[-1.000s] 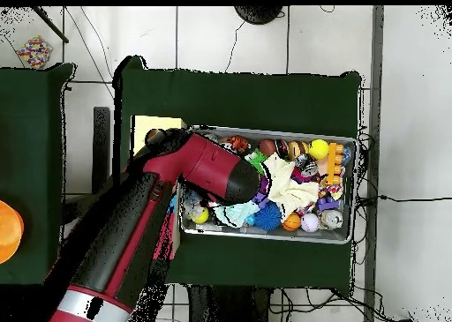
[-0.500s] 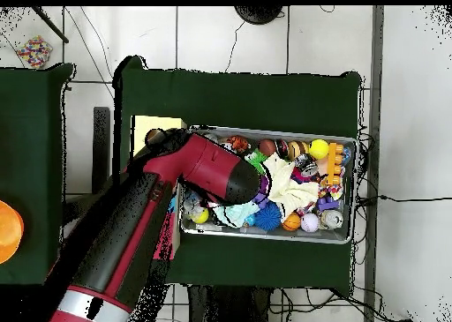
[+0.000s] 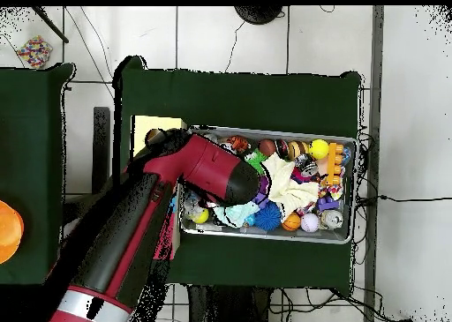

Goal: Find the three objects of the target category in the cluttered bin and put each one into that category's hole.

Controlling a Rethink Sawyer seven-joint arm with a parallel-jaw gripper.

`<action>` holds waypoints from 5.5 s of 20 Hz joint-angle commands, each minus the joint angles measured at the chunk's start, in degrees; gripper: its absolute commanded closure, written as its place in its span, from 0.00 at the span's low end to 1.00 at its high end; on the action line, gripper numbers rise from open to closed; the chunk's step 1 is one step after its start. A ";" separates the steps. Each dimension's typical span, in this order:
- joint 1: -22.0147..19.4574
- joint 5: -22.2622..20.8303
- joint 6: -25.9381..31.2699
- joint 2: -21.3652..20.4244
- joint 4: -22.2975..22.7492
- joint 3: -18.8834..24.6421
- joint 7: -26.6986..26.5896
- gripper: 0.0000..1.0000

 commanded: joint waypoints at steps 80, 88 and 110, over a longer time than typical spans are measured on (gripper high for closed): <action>-0.99 -1.56 4.88 4.53 0.09 4.09 2.03 0.00; -1.71 0.37 7.86 3.53 0.61 5.39 0.96 0.00; -3.66 1.35 2.66 3.56 1.40 10.26 2.46 0.00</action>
